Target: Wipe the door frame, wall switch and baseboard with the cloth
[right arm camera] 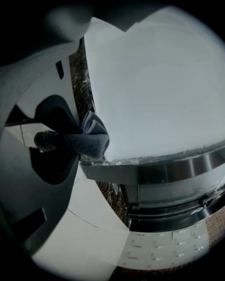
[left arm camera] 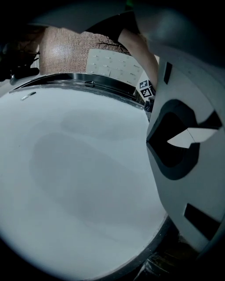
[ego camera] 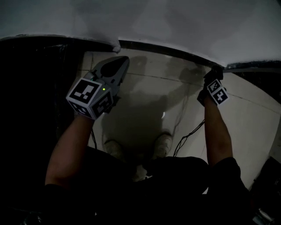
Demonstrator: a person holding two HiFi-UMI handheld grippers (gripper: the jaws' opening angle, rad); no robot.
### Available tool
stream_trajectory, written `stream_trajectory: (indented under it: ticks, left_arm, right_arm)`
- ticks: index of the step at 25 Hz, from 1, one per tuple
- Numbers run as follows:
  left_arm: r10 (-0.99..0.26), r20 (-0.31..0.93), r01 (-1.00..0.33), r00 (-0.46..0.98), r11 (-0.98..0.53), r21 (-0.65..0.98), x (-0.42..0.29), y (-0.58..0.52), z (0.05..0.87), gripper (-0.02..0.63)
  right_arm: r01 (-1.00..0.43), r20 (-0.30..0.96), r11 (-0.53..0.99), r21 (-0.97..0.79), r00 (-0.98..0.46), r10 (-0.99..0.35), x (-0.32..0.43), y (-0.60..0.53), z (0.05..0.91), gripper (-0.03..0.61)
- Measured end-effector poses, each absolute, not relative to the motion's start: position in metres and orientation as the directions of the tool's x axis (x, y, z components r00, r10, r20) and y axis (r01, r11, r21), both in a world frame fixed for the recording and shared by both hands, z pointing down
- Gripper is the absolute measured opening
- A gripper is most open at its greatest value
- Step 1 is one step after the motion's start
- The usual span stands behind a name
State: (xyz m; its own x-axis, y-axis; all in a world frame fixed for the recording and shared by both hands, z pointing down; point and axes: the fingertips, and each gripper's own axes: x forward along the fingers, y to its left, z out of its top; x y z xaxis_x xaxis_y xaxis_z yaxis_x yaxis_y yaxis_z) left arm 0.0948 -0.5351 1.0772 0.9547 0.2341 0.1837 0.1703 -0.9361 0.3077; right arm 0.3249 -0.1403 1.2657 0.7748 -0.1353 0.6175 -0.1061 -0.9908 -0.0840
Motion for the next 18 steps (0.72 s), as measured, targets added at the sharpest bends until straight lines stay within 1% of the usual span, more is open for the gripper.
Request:
stream_trajectory:
  ticks: [2,4,6,9,11,14,16,18]
  left_arm:
    - [0.232,0.176,0.168,0.957,-0.933,0.318,0.093,-0.536,1.075,-0.008]
    - [0.223,0.158,0.160,0.962,-0.929,0.335,0.093,-0.538,1.068,-0.008]
    - [0.220,0.142,0.162,0.965,-0.927,0.338,0.093,-0.538,1.062,-0.008]
    - [0.218,0.127,0.164,0.968,-0.927,0.338,0.093,-0.538,1.054,-0.008]
    - [0.211,0.124,0.159,0.970,-0.928,0.337,0.093,-0.539,1.052,-0.008]
    - [0.208,0.121,0.154,0.971,-0.924,0.350,0.088,-0.541,1.051,-0.008]
    - [0.211,0.129,0.152,0.969,-0.921,0.358,0.083,-0.541,1.050,-0.008]
    - [0.215,0.141,0.160,0.966,-0.932,0.326,0.081,-0.541,1.048,-0.008]
  right_arm:
    - [-0.200,0.619,-0.978,-0.065,0.761,-0.197,0.318,-0.168,1.264,0.083]
    - [-0.328,0.617,-0.944,-0.044,0.734,-0.284,0.311,-0.205,1.260,0.083]
    - [-0.455,0.611,-0.890,-0.023,0.698,-0.373,0.301,-0.245,1.257,0.083]
    - [-0.611,0.605,-0.792,-0.005,0.628,-0.489,0.279,-0.304,1.254,0.083]
    - [-0.714,0.607,-0.700,-0.017,0.549,-0.574,0.256,-0.348,1.254,0.083]
    - [-0.857,0.607,-0.515,-0.011,0.404,-0.684,0.207,-0.416,1.256,0.083]
    - [-0.922,0.607,-0.387,0.009,0.313,-0.730,0.174,-0.456,1.258,0.083]
    - [-0.957,0.607,-0.287,0.033,0.247,-0.755,0.153,-0.492,1.259,0.083]
